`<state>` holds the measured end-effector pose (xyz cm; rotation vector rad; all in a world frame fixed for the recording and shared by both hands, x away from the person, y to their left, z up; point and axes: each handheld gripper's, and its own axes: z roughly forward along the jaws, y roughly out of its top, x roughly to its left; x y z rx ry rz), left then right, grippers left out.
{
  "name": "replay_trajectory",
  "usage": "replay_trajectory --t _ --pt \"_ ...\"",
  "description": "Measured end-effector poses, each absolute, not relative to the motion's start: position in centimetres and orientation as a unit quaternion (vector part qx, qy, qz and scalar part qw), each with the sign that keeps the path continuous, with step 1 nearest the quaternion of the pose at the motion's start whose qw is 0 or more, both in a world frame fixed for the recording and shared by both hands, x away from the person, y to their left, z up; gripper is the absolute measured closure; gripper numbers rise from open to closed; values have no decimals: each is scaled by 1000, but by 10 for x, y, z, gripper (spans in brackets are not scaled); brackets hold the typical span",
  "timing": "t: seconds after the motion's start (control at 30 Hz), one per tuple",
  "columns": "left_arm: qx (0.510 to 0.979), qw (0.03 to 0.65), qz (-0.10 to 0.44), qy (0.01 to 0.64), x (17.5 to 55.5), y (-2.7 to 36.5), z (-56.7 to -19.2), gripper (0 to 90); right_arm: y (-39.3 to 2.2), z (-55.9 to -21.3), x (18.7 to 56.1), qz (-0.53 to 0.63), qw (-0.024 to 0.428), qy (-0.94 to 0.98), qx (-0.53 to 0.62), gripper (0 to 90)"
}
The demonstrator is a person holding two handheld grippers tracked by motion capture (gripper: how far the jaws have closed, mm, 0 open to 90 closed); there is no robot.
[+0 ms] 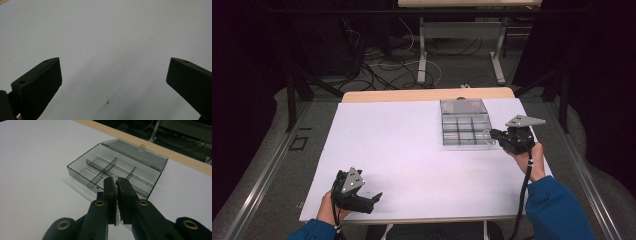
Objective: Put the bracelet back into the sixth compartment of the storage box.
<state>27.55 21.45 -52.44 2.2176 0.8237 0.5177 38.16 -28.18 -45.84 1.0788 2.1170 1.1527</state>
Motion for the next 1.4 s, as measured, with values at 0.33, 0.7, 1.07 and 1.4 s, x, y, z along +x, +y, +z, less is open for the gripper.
replay_trajectory --t 0.33,0.7,1.07,1.4 --pt "856 353 203 319 275 214 -525 0 -281 -461 391 420 252 775 399 860" --pt "858 350 205 314 274 216 -524 0 -282 -461 397 419 262 770 403 860" --pt "853 356 211 317 274 216 -525 0 -282 -466 412 415 267 766 413 859" --pt "857 352 206 315 273 217 -524 0 -282 -465 417 413 266 766 414 859"
